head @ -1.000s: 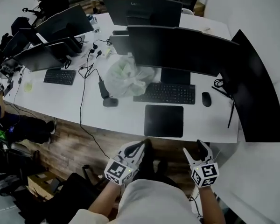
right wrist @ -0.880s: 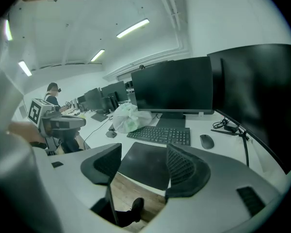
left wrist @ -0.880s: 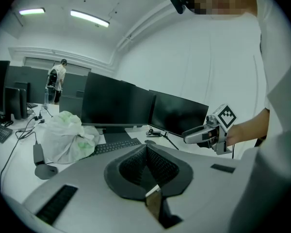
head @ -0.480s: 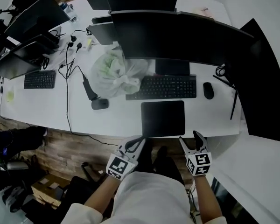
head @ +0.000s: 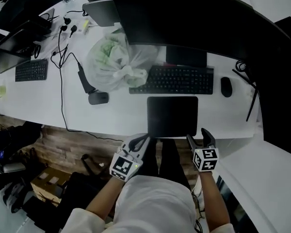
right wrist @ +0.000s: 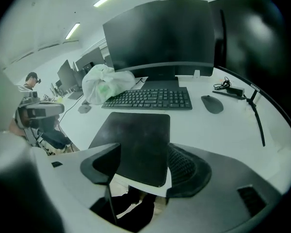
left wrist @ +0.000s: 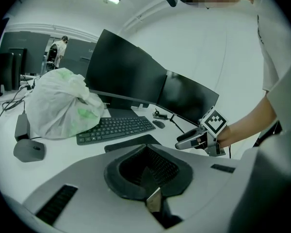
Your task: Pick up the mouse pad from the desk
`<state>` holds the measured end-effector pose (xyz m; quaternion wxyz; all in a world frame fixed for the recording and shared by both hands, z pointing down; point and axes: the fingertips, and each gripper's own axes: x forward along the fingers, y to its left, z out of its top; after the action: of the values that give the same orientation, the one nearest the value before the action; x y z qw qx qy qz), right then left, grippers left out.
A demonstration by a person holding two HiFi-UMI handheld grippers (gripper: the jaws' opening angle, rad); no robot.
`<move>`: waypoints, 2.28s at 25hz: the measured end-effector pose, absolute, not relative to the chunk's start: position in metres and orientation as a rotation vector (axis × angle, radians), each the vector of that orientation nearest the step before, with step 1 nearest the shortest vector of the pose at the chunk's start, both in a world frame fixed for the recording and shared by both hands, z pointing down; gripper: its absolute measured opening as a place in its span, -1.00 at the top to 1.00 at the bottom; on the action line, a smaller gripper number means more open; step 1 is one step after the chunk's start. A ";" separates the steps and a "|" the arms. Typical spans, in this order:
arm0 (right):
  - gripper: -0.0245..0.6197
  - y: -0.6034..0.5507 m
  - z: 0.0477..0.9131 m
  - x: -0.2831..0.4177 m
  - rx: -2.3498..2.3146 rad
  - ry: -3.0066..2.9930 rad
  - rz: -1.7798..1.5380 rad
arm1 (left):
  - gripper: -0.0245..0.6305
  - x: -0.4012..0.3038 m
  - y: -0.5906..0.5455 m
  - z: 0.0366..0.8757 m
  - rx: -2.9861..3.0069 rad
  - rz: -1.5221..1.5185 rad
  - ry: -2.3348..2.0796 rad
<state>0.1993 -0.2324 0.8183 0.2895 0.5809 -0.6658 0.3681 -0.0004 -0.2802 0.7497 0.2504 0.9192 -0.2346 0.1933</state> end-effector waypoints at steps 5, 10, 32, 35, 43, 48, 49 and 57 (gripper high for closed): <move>-0.10 -0.234 0.861 0.205 1.491 -1.717 0.999 | 0.88 -0.003 -0.289 0.767 2.457 0.531 -0.702; -0.14 -0.240 0.885 0.208 1.455 -1.684 1.000 | 0.88 0.001 -0.292 0.778 2.433 0.534 -0.726; -0.07 -0.244 0.909 0.199 1.414 -1.635 0.977 | 0.88 -0.008 -0.302 0.793 2.387 0.550 -0.771; 0.29 -0.246 0.908 0.185 1.384 -1.666 0.945 | 0.88 -0.012 -0.303 0.793 2.393 0.561 -0.772; 0.78 -0.246 0.902 0.167 1.362 -1.704 0.962 | 0.88 -0.025 -0.307 0.781 2.410 0.566 -0.783; 0.79 -0.248 0.872 0.162 1.332 -1.804 0.975 | 0.88 -0.033 -0.302 0.767 2.424 0.554 -0.741; 0.79 -0.250 0.866 0.159 1.330 -1.817 0.964 | 0.88 -0.036 -0.300 0.765 2.416 0.546 -0.734; 0.79 -0.259 0.802 0.141 1.357 -1.891 0.851 | 0.88 -0.054 -0.289 0.731 2.456 0.514 -0.729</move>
<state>0.1407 -0.2592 0.8024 0.3256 0.5176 -0.7216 0.3246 -0.0541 -0.2891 0.7306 0.2610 0.9073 -0.2694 0.1900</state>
